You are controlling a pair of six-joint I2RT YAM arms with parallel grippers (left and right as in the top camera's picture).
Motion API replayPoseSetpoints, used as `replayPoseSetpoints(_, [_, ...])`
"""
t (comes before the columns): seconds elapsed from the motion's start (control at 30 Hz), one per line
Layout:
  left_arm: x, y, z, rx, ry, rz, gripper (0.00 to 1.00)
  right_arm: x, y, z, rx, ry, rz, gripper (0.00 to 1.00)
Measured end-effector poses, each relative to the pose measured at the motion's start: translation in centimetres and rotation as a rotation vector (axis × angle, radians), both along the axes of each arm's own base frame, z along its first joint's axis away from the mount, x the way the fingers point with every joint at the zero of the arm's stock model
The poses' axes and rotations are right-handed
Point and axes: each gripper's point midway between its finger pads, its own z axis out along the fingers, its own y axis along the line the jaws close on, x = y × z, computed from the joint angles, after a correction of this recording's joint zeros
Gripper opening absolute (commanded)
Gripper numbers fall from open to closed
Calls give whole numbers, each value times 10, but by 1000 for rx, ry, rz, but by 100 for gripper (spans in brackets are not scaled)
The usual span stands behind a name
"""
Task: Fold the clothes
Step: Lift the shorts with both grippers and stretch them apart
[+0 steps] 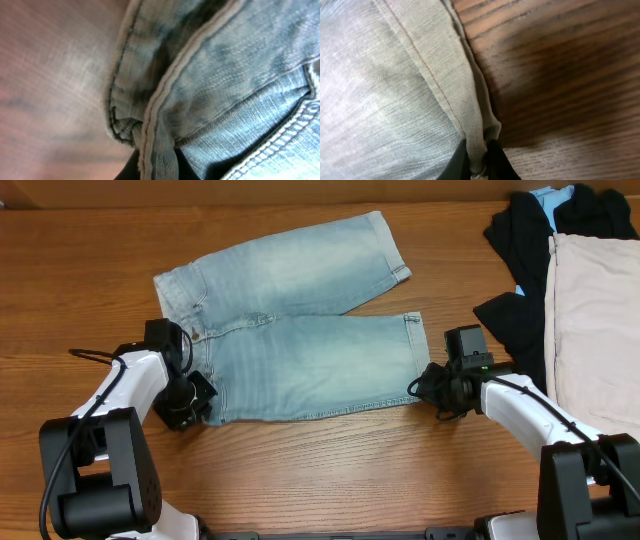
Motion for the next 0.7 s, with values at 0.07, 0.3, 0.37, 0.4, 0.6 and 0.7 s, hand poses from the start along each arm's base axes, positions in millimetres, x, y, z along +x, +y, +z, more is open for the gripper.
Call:
replayPoseSetpoints(0.07, [-9,-1,7,-9,47,-19,4,-5,-3,2,-5,32,-8,4])
replayPoseSetpoints(0.3, [16,7,94,3,77,-87,4,20,-17,94,24,-45,-25,4])
replayPoseSetpoints(0.37, [31,9,126,17,22,-100,4,33,-19,141,38,-146,-5,4])
replayPoseSetpoints(0.4, [32,9,137,19,22,-105,4,33,-19,154,40,-159,1,4])
replayPoseSetpoints(0.6, [40,6,200,27,-55,-128,4,26,-27,212,46,-232,18,4])
replayPoseSetpoints(0.7, [47,1,218,5,-128,-171,4,15,-30,228,42,-253,19,4])
